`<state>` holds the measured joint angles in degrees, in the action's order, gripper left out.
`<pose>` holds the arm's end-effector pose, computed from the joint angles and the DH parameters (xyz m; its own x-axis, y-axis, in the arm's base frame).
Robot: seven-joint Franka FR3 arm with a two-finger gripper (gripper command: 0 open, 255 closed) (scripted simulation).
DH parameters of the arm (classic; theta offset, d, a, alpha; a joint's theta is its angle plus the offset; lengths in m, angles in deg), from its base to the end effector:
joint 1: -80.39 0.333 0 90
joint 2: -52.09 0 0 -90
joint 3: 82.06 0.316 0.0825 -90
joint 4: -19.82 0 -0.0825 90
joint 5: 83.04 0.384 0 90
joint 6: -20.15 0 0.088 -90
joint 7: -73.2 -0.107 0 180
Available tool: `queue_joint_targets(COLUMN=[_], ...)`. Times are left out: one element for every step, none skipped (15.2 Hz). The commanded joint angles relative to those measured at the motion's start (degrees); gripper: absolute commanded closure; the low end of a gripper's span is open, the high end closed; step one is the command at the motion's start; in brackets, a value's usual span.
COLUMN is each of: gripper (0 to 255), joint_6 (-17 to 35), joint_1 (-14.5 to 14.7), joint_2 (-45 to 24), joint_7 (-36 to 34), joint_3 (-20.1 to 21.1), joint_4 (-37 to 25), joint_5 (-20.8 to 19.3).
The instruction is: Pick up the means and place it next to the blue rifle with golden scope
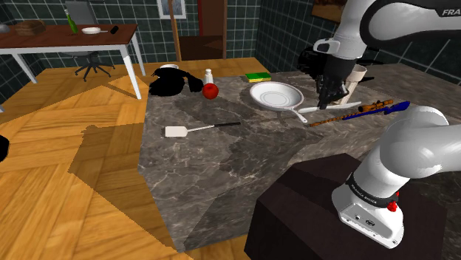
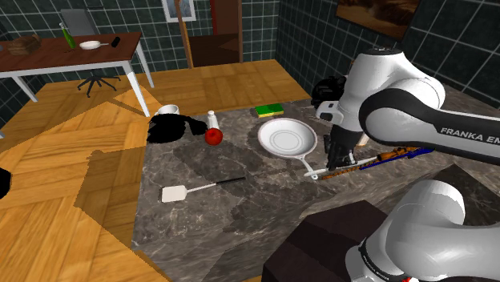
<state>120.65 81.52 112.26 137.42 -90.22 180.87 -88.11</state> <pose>0.2460 -0.0364 0.4600 0.4656 0.8845 0.0288 0.8850 -0.4650 -0.0246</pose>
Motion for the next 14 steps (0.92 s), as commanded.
queue_joint_targets(gripper=[255,255,255,255,255,255,255,255,255,255,255,255,255,255], joint_6=[1.7,2.5,3.2,4.1,4.9,5.7,6.6,7.4,8.3,9.2,10.1,11.1,12.0,13.0], joint_1=[-0.1,-0.2,-0.2,-0.3,-0.4,-0.4,-0.5,-0.6,-0.6,-0.7,-0.8,-0.8,-0.9,-1.0], joint_2=[0.0,0.0,-0.1,-0.2,-0.3,-0.4,-0.5,-0.7,-0.9,-1.1,-1.3,-1.6,-1.9,-2.2], joint_7=[0.0,0.1,0.1,0.1,0.1,0.1,0.2,0.2,0.2,0.2,0.3,0.3,0.3,0.3], joint_3=[-0.2,-0.3,-0.4,-0.5,-0.6,-0.7,-0.8,-0.9,-1.1,-1.2,-1.3,-1.4,-1.5,-1.7], joint_4=[1.6,2.4,3.1,3.9,4.6,5.3,6.0,6.8,7.4,8.1,8.8,9.5,10.1,10.8], joint_5=[-0.2,-0.3,-0.4,-0.5,-0.6,-0.8,-0.9,-1.0,-1.1,-1.2,-1.4,-1.5,-1.6,-1.7])
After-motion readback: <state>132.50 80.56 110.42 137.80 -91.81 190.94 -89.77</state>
